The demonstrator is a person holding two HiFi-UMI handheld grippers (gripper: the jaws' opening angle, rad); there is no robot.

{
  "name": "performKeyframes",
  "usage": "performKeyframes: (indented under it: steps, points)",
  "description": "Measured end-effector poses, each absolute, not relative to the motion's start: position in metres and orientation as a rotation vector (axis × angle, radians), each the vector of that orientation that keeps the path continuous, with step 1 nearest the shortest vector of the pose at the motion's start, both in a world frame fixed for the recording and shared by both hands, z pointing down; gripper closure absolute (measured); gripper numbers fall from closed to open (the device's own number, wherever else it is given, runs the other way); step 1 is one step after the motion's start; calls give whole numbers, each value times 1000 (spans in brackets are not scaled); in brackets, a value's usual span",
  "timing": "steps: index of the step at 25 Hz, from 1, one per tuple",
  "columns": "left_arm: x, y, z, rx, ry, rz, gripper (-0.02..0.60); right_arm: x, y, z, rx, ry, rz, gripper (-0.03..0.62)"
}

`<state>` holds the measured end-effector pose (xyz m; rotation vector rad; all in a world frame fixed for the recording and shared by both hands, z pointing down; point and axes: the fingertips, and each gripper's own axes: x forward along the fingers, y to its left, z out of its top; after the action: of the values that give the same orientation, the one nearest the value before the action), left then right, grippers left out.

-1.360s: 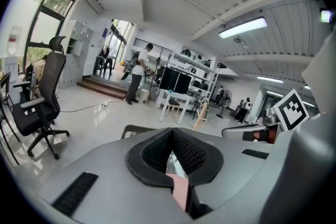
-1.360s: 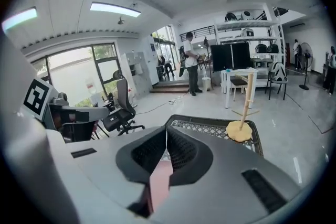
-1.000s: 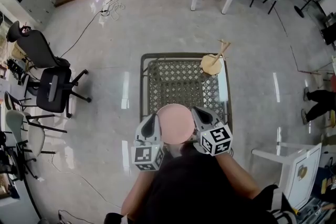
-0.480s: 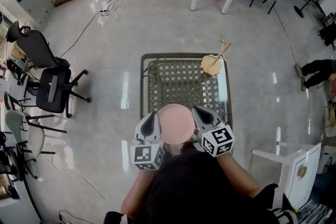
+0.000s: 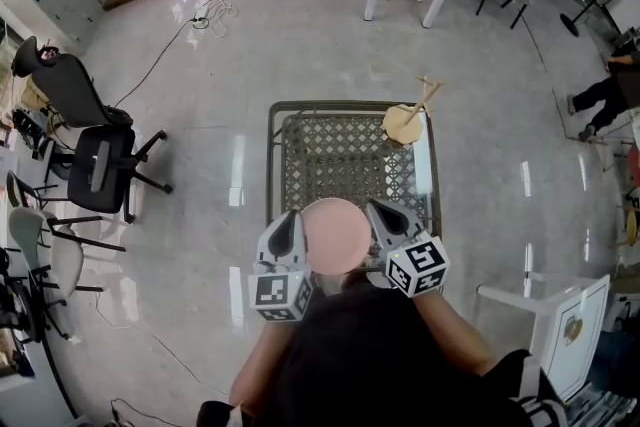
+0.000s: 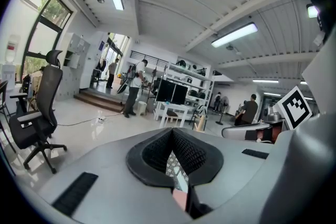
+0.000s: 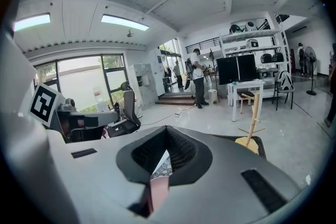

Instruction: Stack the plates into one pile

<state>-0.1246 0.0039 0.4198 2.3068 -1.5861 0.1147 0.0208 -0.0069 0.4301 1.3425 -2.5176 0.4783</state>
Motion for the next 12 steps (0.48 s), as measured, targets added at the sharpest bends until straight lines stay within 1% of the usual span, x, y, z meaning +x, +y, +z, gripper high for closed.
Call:
performKeyframes:
  steps: [12]
  points:
    - [-123, 9, 421, 2305, -1576, 113, 565, 24, -1, 431, 1343, -2514, 477, 585]
